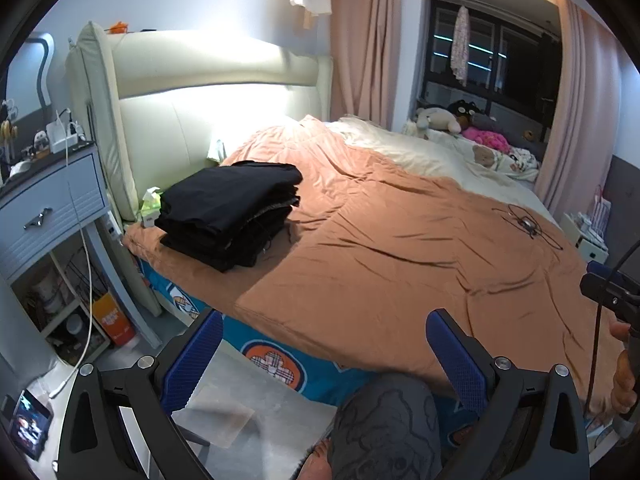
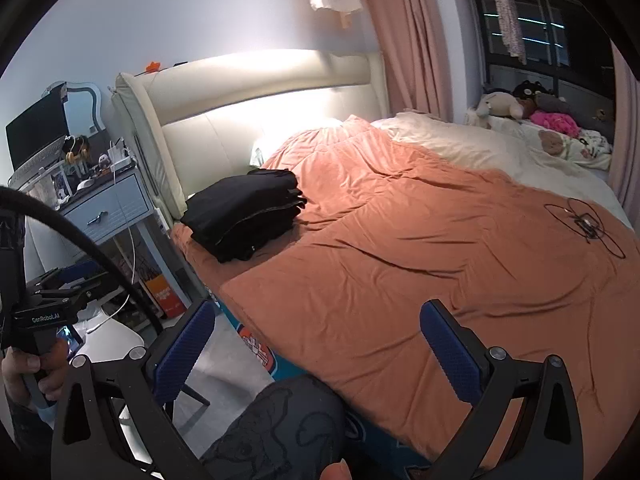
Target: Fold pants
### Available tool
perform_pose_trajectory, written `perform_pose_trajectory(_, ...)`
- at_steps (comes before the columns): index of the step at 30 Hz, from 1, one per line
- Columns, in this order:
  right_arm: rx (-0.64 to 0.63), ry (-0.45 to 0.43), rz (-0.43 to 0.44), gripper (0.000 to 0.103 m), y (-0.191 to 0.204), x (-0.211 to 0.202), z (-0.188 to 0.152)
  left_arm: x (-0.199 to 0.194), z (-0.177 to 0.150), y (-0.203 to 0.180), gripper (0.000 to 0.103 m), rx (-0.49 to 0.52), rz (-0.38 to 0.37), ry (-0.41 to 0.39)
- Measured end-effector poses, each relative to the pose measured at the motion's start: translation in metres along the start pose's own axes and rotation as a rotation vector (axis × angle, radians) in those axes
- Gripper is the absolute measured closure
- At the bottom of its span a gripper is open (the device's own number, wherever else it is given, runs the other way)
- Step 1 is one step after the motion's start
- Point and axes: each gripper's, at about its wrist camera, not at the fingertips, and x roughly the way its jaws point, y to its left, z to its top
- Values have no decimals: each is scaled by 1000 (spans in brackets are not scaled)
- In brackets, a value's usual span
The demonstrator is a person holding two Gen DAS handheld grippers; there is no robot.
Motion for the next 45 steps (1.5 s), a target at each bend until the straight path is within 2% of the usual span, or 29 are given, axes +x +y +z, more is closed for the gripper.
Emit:
perform_pose_trajectory(6,23,-22,-20,0,4,-36,-24,-17,-20,-9,1,34,-26,-6)
perform_pose_trajectory(17,30,-122,-89,0,22,-95,-67,-63,-38,-26,1,80,-29,-108)
perform_pose_trajectory(26,18,-147,-97,0,33,-100,-90,-80,-46,-29,0,85,-13,-144)
perform_pose_trajectory(36,22,-151,-102,0,37,-97,-97,-85,-49,-29,1,88,3,-158)
perform_pose_trajectory(45,32,-149,-102,0,36,-100,-101,-88,-50,-29,1,81,-15,-157)
